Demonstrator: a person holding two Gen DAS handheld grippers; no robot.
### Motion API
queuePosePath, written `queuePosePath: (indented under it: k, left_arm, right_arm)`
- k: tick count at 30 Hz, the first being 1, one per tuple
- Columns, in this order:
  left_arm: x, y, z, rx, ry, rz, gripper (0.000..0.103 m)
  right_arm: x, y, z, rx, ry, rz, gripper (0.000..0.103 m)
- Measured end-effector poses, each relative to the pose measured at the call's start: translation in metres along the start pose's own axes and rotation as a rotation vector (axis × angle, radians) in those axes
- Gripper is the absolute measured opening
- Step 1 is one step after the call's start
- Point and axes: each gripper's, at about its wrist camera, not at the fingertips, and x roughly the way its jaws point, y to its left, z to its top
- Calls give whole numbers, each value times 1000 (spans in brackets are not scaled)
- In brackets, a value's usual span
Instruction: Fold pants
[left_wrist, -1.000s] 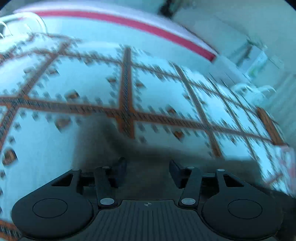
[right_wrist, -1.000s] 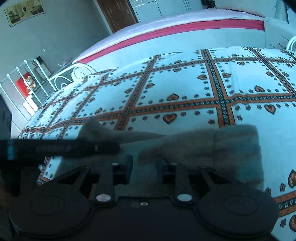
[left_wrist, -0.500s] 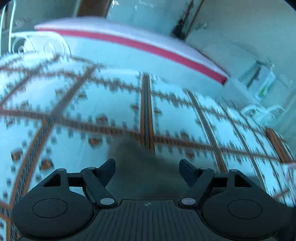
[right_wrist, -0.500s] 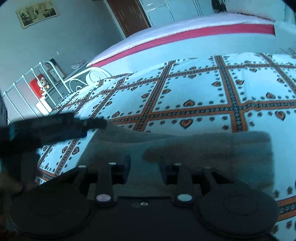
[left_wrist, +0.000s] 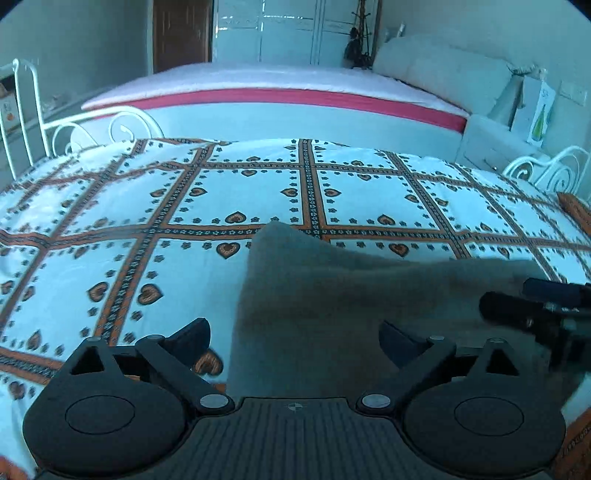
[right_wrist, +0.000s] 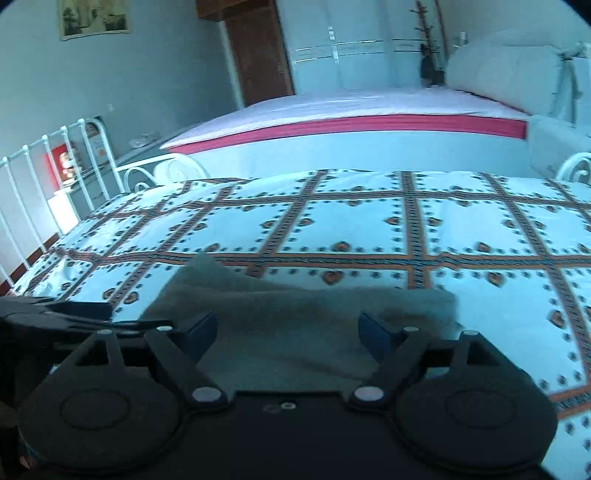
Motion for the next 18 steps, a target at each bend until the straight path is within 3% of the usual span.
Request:
queuePosePath:
  k: [7, 18]
  left_arm:
    - [-35, -12, -22, 46, -29, 20, 101]
    - [-87, -20, -53, 60, -101, 46, 103]
  right_arm:
    - [-30, -7, -20, 44, 5, -34, 88]
    - [-92, -2, -48, 47, -71, -67, 91]
